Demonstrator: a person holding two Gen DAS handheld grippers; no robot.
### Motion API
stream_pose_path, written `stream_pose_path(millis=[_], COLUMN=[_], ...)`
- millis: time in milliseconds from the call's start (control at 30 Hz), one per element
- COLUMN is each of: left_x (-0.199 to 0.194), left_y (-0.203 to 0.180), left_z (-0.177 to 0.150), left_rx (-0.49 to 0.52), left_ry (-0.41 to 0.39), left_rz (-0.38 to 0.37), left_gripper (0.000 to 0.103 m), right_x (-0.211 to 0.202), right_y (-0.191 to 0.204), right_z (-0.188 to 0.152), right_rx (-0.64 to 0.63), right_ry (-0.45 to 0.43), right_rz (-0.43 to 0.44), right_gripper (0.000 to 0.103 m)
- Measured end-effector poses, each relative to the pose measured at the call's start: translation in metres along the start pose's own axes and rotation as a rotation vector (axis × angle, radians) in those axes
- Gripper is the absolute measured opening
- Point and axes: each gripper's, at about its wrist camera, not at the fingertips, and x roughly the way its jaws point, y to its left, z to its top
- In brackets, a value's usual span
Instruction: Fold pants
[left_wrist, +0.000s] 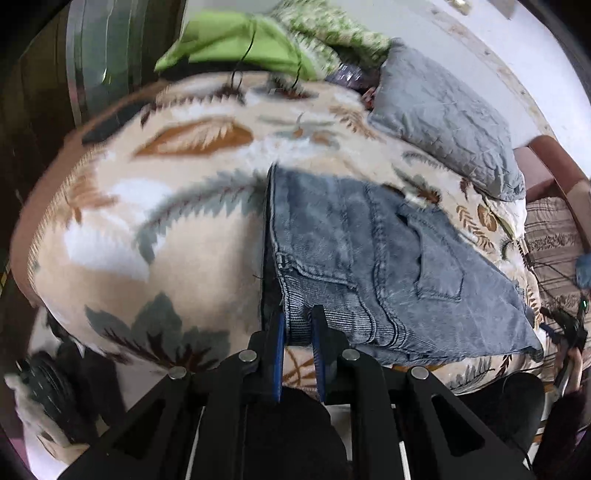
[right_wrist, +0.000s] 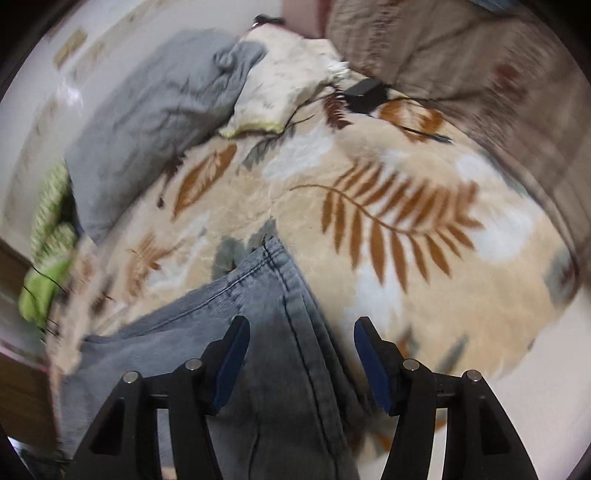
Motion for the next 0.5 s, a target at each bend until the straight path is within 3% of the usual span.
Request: stream_pose_path(millis=[67, 133, 167, 267, 367, 500], left_x=[-0.013, -0.026, -0.032, -0.049, -0.051, -0.03], left_y=[-0.005, -0.009, -0.01, -0.011, -0.021, -0.046], left_z=[0.004, 0.009, 0.011, 0.018, 0.02, 0.015], left_rx=[0.02, 0.038, 0.051, 0.078, 0.116, 0.135], left_ry=[-0.044, -0.099, -0.129, -0.201, -0.216, -0.164], left_rz=[0.021, 0.081, 0.124, 0.192, 0.193, 0.109], left_gripper=[0.014, 0.014, 0.014, 0.014, 0.014, 0.014], right_x=[0.016, 0.031, 0.033, 0.035, 0.02, 0.007], right_y=[0.006, 0.013, 0.016, 0.037, 0.043, 0.052], right_z=[0.006, 0.007, 0.005, 0.001, 0.01, 0.031], right_rx=[-0.03, -0.06, -0.09, -0.239, -0.263, -0.249], right_ry=[0.016, 0.063, 0.074, 0.073, 0.009, -0.072], right_rz=[-0.024, -0.015, -0.02, -0.158, -0.157, -0.133], right_gripper=[0.057, 0.037, 0.033, 0.014, 0.014, 0.013])
